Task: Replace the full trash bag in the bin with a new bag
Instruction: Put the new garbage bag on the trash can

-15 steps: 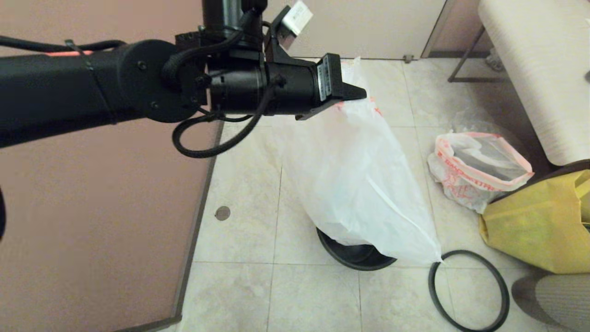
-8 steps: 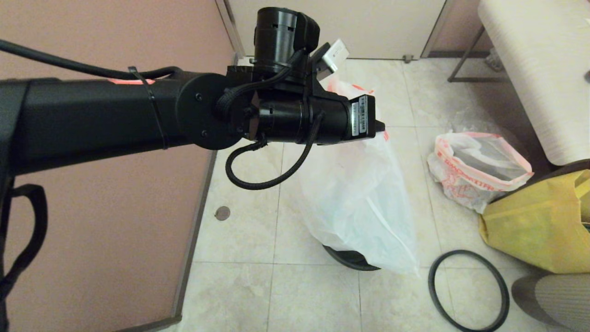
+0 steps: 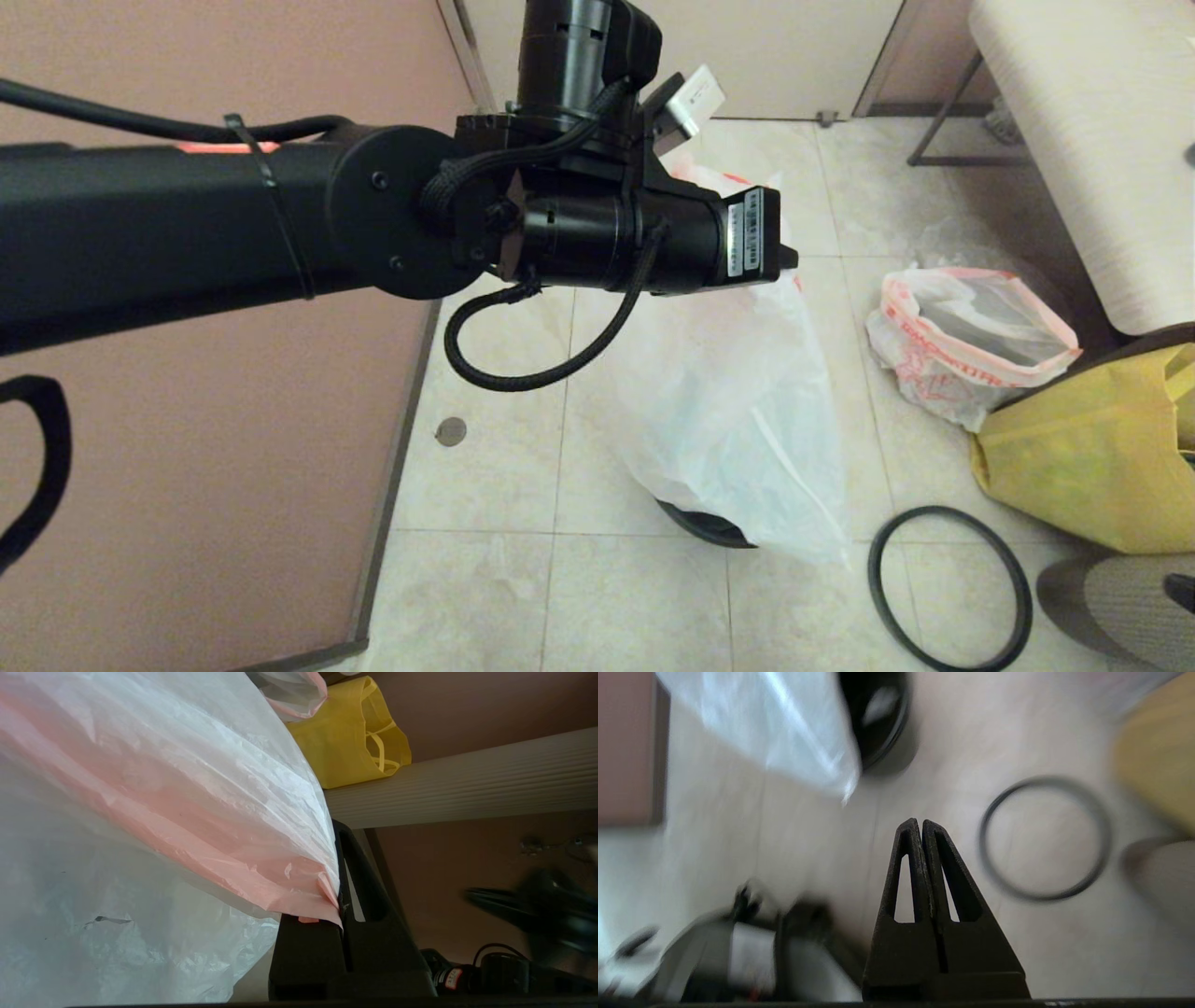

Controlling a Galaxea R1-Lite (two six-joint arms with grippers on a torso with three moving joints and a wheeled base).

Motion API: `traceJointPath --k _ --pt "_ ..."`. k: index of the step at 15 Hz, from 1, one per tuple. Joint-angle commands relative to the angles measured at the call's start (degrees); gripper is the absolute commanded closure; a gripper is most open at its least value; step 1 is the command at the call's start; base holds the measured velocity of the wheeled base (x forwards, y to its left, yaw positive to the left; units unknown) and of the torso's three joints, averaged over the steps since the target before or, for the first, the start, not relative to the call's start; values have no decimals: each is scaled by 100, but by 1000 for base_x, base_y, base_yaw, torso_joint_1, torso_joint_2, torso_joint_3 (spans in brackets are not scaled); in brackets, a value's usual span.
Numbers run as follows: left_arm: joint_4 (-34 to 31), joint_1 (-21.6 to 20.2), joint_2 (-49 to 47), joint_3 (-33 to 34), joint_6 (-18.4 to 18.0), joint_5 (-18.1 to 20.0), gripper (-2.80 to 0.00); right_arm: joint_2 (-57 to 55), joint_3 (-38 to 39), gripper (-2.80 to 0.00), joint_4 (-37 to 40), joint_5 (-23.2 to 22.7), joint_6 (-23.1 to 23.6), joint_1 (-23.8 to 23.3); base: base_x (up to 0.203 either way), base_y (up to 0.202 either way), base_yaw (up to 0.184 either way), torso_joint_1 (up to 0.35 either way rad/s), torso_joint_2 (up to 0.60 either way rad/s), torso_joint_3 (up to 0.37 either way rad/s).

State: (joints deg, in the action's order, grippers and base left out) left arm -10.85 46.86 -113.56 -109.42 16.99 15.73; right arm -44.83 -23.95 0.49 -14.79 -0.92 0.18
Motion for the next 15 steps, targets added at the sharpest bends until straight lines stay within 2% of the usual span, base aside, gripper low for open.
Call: traceJointPath --k 1,4,6,7,8,10,13,15 --pt "7 6 -103 -2 5 4 0 -2199 -216 0 -348 -199 85 97 0 0 0 0 0 0" --pt "82 1 -167 -112 -12 -198 0 -3946 -456 0 -1208 -434 226 451 0 0 0 0 0 0" --pt "83 -70 -158 -132 7 -210 0 -4586 -530 0 -1797 -496 345 952 0 0 0 0 0 0" --pt "83 -79 -176 -160 -1 -210 0 -4728 -537 -280 -2111 -481 533 1114 0 0 0 0 0 0" --pt "83 -81 -226 -184 11 -231 0 -4843 -528 -280 -2234 -416 786 1143 0 0 0 0 0 0" --pt "51 -4 -255 -180 4 -581 0 -5247 -535 -280 -2561 -413 1206 1147 0 0 0 0 0 0" --pt "24 -20 -256 -166 8 -774 0 -5969 -508 -280 -3594 -470 1406 1271 0 0 0 0 0 0" --pt "13 -53 -359 -158 29 -927 0 -6306 -270 -280 -4676 -651 1466 1374 0 0 0 0 0 0"
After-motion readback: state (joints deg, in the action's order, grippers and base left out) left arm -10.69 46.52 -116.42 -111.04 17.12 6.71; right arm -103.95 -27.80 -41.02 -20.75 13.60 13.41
